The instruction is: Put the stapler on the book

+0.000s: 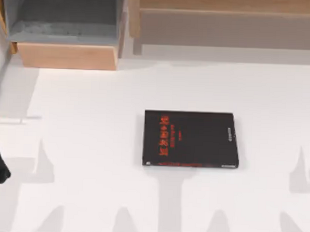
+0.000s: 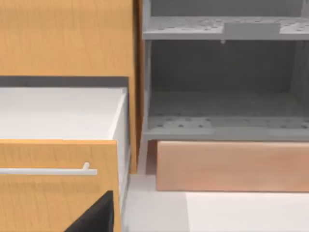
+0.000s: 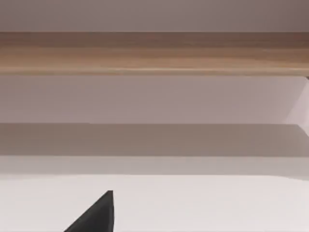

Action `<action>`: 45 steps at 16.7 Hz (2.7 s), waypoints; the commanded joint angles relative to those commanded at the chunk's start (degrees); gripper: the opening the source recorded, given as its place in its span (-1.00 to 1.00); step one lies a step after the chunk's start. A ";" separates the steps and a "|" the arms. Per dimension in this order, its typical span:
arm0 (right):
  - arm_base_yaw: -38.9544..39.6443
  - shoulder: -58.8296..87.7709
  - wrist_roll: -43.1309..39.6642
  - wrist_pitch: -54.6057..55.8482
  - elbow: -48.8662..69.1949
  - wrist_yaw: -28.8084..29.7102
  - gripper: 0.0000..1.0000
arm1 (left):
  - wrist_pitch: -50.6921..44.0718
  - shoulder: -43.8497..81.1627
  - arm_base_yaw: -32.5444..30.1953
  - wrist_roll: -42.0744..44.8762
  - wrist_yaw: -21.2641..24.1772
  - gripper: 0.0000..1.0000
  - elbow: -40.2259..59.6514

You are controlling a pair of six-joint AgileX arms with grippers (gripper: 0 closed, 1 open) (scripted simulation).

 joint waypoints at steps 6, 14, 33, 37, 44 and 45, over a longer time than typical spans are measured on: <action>0.00 0.00 0.00 0.00 0.00 0.00 1.00 | -3.17 5.24 1.07 0.43 0.40 1.00 5.22; 0.00 0.00 0.00 0.00 0.00 0.00 1.00 | -22.84 38.26 7.02 4.01 2.31 1.00 38.11; 0.00 0.00 0.00 0.00 0.00 0.00 1.00 | -82.55 143.99 19.72 21.89 3.02 1.00 144.42; 0.00 0.00 0.00 0.00 0.00 0.00 1.00 | -86.95 153.38 19.31 24.34 2.81 1.00 155.60; 0.00 0.00 0.00 0.00 0.00 0.00 1.00 | -87.53 155.15 19.20 24.86 2.77 1.00 157.86; 0.00 0.00 0.00 0.00 0.00 0.00 1.00 | -87.56 155.03 19.21 24.87 2.77 1.00 157.75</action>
